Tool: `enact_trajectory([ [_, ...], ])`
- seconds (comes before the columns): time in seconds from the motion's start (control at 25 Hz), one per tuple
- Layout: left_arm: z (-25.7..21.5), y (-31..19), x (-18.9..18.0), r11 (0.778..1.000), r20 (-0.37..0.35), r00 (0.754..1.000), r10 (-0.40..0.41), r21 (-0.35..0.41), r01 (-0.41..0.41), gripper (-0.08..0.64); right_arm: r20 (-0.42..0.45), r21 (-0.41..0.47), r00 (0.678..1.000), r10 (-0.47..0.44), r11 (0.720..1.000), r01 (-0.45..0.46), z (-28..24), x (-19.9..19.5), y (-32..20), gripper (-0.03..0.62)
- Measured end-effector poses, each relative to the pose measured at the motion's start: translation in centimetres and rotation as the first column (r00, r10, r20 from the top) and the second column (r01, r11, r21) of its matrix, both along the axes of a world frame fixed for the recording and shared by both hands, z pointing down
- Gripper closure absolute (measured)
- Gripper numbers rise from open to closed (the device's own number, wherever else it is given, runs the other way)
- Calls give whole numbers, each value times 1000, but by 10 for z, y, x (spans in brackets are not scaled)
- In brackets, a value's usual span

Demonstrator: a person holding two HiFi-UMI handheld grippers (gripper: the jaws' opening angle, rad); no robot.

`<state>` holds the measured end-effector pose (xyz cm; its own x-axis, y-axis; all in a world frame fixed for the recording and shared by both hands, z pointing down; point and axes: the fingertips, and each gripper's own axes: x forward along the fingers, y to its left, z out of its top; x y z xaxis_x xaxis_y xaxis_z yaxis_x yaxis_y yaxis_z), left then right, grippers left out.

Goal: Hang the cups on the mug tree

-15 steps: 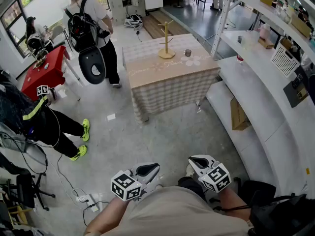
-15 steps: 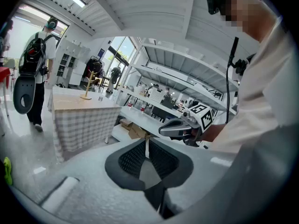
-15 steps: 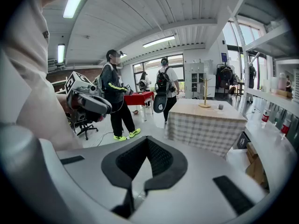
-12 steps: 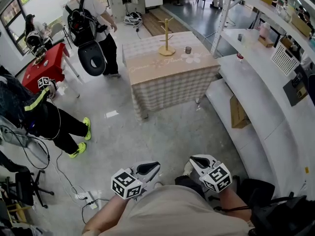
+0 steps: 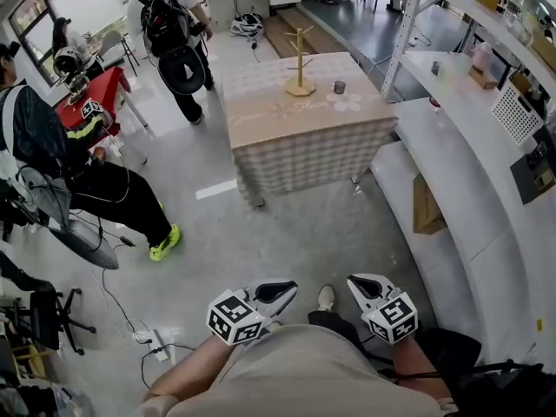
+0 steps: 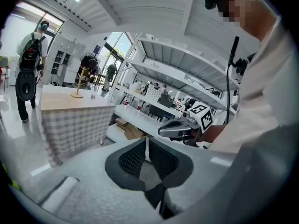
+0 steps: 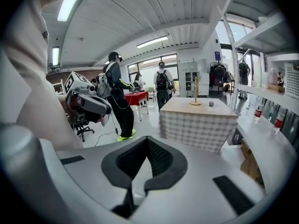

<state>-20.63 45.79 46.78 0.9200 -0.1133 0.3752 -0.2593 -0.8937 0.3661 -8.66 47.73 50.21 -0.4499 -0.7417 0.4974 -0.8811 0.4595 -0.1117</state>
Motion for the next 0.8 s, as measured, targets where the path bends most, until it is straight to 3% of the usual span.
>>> enact_trajectory([
  [0.32,-13,-53,109,999,-3,1000,2,38,-2,530,67,46,997,-40,998,37,-7,95,-59,572],
  [0.48,-25,-81,159,998,-12,1000,-18,60,19,529,88,43,995,-42,998,38,-6,141,-84,462],
  [0.8,-3,-133,196,997,28,997,-68,28,67,510,109,15,993,-56,998,54,20,179,-143,462],
])
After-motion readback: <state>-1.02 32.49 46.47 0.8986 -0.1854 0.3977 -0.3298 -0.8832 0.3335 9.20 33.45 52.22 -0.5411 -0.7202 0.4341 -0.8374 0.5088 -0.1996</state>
